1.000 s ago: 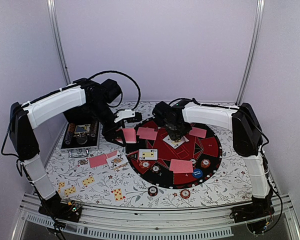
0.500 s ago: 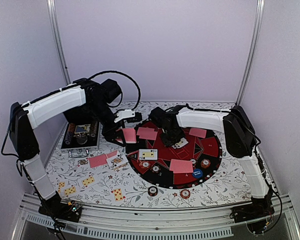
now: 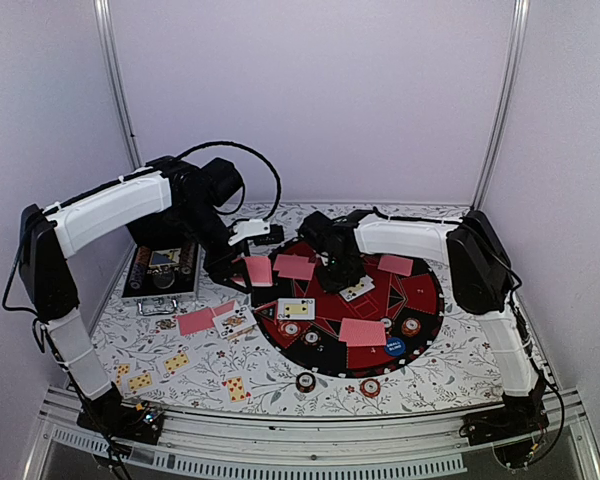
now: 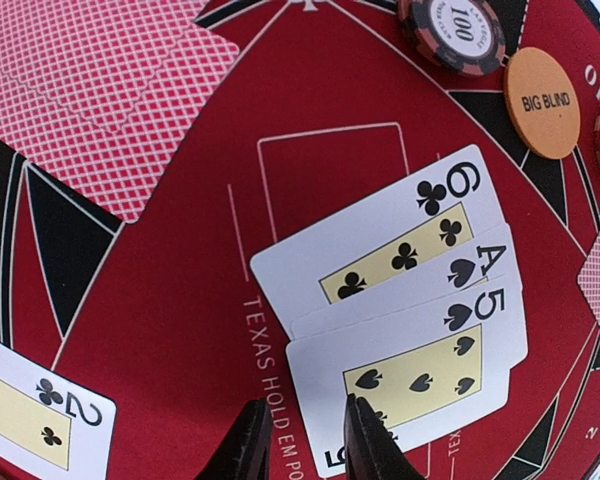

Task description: Distribute texas hold em gaming equipment

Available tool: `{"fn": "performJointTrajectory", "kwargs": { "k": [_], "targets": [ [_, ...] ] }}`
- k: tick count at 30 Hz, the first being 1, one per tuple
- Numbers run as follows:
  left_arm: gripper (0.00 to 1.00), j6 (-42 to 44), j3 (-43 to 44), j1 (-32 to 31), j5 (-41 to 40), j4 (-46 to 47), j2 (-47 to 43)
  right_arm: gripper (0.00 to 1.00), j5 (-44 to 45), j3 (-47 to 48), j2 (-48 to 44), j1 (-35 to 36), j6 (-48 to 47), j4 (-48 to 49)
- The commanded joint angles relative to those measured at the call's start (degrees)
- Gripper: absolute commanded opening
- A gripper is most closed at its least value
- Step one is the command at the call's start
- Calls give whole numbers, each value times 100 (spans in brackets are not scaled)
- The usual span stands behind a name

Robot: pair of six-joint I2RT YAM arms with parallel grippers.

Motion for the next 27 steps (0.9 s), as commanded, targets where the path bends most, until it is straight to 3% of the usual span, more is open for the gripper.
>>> {"fn": "performJointTrajectory", "kwargs": {
  "k": [1,7,11,14,18,27],
  "targets": [
    [23,11,100,53,82,-26,-59,30,-450,-270,-200,-166,143,295],
    [23,0,113,53,89,-26,-53,35,-1256,-753,-720,-346,331,856],
    [23,1,136,53,72,-30,-59,47,-2296,-1417,-1645,-500,595,1733],
    [23,1,145,53,81,-31,-48,63,-3040,-1967,-2262,-518,906,2537],
    [23,-15,182,43,123,-9,-20,71,-4225,-2585,-2881,-510,1537,3685],
    [23,-67,259,44,156,33,5,77,-5973,-3263,-2573,-198,3022,5877]
  ]
}}
